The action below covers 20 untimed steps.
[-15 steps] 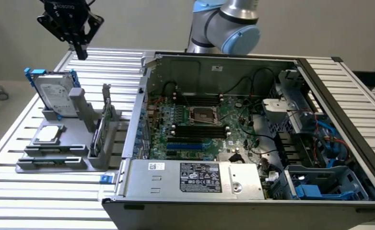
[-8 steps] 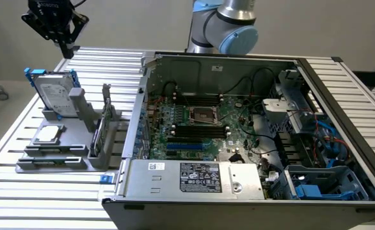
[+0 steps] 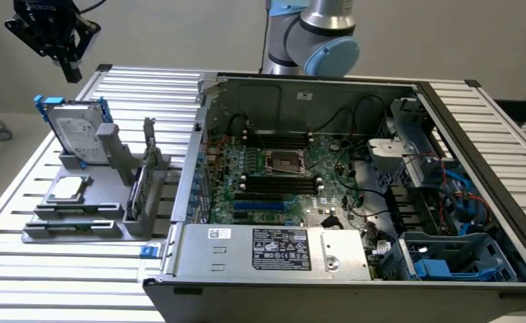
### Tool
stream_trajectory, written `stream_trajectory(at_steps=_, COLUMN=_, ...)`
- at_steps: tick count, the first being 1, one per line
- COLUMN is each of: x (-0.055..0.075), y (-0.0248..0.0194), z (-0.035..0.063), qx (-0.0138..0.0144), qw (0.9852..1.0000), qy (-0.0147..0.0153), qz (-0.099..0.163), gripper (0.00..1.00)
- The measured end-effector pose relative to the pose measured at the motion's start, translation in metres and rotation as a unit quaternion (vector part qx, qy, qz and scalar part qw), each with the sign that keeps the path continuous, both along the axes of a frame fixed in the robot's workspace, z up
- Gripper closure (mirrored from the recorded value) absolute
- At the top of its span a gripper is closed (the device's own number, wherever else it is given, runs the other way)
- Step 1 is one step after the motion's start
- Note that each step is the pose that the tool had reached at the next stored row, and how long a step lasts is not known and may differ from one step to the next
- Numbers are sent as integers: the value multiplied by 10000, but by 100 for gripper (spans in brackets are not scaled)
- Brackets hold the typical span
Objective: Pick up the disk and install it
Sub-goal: 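Reach for the disk, then pick up the disk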
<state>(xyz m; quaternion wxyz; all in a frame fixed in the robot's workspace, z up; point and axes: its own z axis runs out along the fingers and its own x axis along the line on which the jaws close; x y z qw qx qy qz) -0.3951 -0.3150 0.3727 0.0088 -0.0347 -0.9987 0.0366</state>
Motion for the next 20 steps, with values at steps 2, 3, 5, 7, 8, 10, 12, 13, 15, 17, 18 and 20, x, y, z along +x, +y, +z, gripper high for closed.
stream_trajectory(at_steps=2, x=-93, y=3, z=-10, qx=-6, qw=10000, qy=0, qz=0, gripper=89)
stream_trajectory(at_steps=3, x=-138, y=4, z=-15, qx=-6, qw=10000, qy=0, qz=0, gripper=89)
stream_trajectory(at_steps=5, x=-229, y=5, z=-24, qx=-7, qw=10000, qy=1, qz=0, gripper=89)
stream_trajectory(at_steps=7, x=-319, y=6, z=-33, qx=-6, qw=10000, qy=0, qz=0, gripper=89)
stream_trajectory(at_steps=8, x=-364, y=6, z=-36, qx=-7, qw=10000, qy=0, qz=0, gripper=89)
stream_trajectory(at_steps=10, x=-455, y=7, z=-42, qx=-7, qw=10000, qy=1, qz=0, gripper=89)
stream_trajectory(at_steps=12, x=-519, y=15, z=-44, qx=-7, qw=10000, qy=1, qz=0, gripper=89)
stream_trajectory(at_steps=13, x=-519, y=15, z=-44, qx=-7, qw=10000, qy=0, qz=0, gripper=89)
stream_trajectory(at_steps=15, x=-519, y=15, z=-44, qx=-6, qw=10000, qy=0, qz=0, gripper=89)
stream_trajectory(at_steps=17, x=-520, y=15, z=-44, qx=-6, qw=10000, qy=0, qz=1, gripper=89)
stream_trajectory(at_steps=18, x=-520, y=15, z=-44, qx=-6, qw=10000, qy=0, qz=1, gripper=89)
stream_trajectory(at_steps=20, x=-520, y=15, z=-44, qx=-6, qw=10000, qy=0, qz=1, gripper=89)
